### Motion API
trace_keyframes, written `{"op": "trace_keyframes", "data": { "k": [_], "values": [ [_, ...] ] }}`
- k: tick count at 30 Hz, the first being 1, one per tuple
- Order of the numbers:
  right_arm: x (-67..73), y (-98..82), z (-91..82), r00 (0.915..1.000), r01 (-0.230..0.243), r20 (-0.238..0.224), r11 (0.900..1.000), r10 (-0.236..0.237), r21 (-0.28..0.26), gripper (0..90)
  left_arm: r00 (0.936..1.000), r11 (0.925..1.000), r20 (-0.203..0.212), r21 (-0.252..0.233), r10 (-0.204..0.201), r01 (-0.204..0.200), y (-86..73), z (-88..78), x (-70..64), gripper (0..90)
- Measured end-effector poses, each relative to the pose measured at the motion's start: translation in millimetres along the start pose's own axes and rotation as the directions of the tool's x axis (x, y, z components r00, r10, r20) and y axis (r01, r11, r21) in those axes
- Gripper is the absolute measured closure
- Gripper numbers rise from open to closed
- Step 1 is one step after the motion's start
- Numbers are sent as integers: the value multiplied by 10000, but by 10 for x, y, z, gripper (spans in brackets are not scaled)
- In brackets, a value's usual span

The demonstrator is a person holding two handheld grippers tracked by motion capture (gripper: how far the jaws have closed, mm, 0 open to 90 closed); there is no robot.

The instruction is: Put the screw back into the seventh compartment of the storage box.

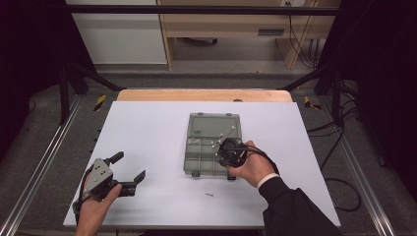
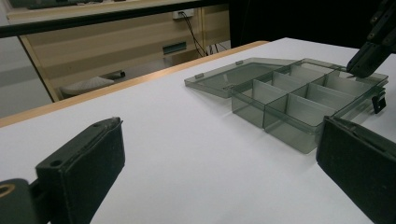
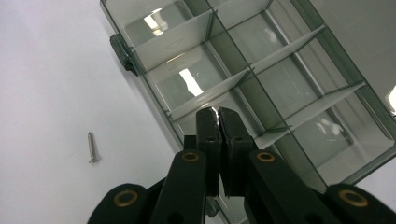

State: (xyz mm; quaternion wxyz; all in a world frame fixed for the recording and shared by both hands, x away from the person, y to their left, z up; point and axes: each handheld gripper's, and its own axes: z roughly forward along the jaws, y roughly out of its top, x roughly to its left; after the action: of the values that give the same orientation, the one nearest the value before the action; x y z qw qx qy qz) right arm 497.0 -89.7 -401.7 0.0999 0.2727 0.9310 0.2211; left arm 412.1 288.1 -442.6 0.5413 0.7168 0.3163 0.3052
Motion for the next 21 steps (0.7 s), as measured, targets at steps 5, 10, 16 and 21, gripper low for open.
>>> {"op": "trace_keyframes", "data": {
  "k": [5, 10, 16, 21],
  "values": [
    [-3, 27, 46, 10000, 20, 20, 9999, -20, 124, 875, 10000, 10000, 7, 17, 14, -14, -1, 2, 2, 10],
    [11, 36, 77, 10000, 53, 8, 9997, -53, 246, 875, 10000, 10000, 34, 27, 17, -17, -1, 4, -2, 9],
    [12, 48, 101, 10000, -38, 75, 9995, 36, 303, 829, 10000, 10000, 18, -8, 15, -15, 1, 1, -1, 9],
    [11, 58, 41, 9997, -119, 211, 9999, 120, -33, 730, 10000, 10000, 48, 31, 20, -20, -2, 5, -1, 10]
  ]
}}
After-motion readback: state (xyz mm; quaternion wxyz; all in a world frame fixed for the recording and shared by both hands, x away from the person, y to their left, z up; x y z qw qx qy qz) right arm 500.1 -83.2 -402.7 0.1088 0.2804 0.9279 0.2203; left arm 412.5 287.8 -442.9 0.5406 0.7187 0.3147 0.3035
